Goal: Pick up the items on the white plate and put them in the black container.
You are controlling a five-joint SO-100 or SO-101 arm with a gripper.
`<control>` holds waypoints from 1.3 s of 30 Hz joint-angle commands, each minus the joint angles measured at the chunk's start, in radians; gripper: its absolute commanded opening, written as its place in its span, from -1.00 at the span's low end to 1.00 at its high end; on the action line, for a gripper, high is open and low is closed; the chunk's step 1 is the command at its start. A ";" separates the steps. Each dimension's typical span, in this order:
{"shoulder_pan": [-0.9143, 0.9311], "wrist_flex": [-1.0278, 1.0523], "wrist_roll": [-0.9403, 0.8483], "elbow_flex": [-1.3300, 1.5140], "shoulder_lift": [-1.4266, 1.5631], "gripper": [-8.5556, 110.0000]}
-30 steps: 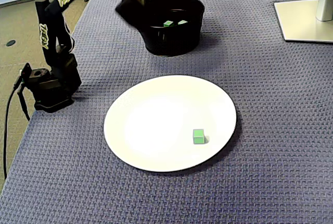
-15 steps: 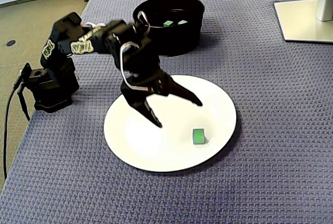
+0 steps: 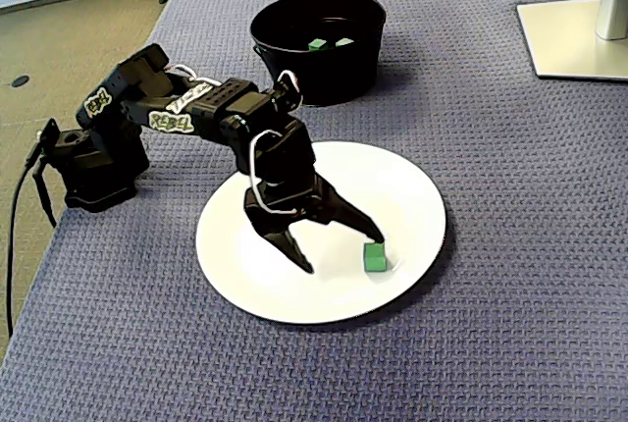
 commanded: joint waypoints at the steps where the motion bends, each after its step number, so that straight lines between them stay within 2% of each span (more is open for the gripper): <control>1: -0.044 -0.014 0.002 -0.048 0.014 -0.20; 8: -0.074 0.006 -0.117 -0.052 0.023 -0.21; 15: -0.035 0.009 -0.370 -0.061 0.040 -0.19; 18: -0.012 -0.023 -0.561 -0.072 0.048 -0.21; 23: 0.021 -0.314 -0.911 0.032 0.058 -0.23; 27: 0.031 -0.660 -1.106 0.183 0.077 -0.23; 31: 0.011 -0.744 -1.144 0.279 0.126 -0.21; 39: -0.034 -0.767 -1.066 0.394 0.201 -0.18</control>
